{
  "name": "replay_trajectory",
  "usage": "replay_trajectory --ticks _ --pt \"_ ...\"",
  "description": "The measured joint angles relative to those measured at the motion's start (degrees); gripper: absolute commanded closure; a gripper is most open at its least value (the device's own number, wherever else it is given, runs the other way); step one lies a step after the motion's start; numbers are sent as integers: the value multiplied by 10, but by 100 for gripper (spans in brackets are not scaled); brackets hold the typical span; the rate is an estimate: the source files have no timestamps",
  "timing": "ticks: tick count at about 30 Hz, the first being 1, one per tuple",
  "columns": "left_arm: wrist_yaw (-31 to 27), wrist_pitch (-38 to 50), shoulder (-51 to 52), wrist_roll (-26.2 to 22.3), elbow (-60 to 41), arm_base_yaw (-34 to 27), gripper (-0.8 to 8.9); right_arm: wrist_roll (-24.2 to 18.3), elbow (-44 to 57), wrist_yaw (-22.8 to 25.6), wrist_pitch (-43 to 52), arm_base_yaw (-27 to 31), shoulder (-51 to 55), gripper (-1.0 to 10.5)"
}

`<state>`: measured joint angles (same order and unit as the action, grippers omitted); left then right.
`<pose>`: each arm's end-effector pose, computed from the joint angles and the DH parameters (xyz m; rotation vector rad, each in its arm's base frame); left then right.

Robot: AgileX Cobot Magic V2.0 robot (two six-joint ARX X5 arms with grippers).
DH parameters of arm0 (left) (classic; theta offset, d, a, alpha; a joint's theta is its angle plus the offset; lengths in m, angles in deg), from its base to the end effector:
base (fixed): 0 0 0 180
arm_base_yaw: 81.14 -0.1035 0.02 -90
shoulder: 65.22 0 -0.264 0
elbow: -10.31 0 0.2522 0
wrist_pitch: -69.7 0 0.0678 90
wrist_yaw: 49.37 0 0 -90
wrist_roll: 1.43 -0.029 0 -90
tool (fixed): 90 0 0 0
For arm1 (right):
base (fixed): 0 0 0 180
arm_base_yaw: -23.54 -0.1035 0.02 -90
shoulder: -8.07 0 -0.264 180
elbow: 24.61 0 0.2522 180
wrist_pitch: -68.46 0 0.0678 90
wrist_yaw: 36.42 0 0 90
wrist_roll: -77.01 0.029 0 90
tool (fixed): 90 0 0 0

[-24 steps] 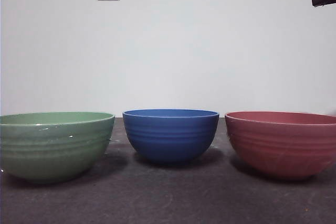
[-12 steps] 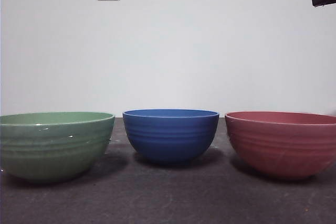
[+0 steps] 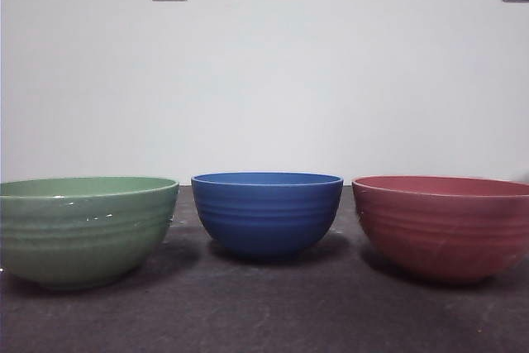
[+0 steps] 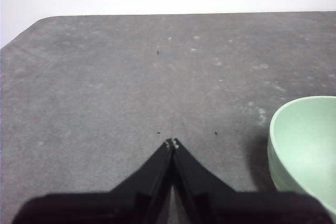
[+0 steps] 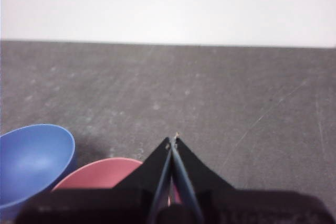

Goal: Pick up the green bowl on the top,put the green bowl on the left,pick up the red bowl in the middle,put the red bowl on the right

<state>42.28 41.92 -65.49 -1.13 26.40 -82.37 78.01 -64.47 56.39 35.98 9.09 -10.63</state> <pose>0.0933 0.0012 0.1534 -0.0105 0.2087 -0.0068 0.0972 0.0236 0.2602 -0.0124 0.1974 0.2008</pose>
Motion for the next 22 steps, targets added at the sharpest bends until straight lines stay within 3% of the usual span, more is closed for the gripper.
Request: replay_trajectory --ticks 7,15,22 --pt "0 0 0 0 0 0 817 -20 137 -125 23 88 118 941" --pt "0 0 0 0 0 0 817 -26 237 -133 72 90 167 941" --pt "0 0 0 2 0 0 817 -28 246 -131 82 90 185 941"
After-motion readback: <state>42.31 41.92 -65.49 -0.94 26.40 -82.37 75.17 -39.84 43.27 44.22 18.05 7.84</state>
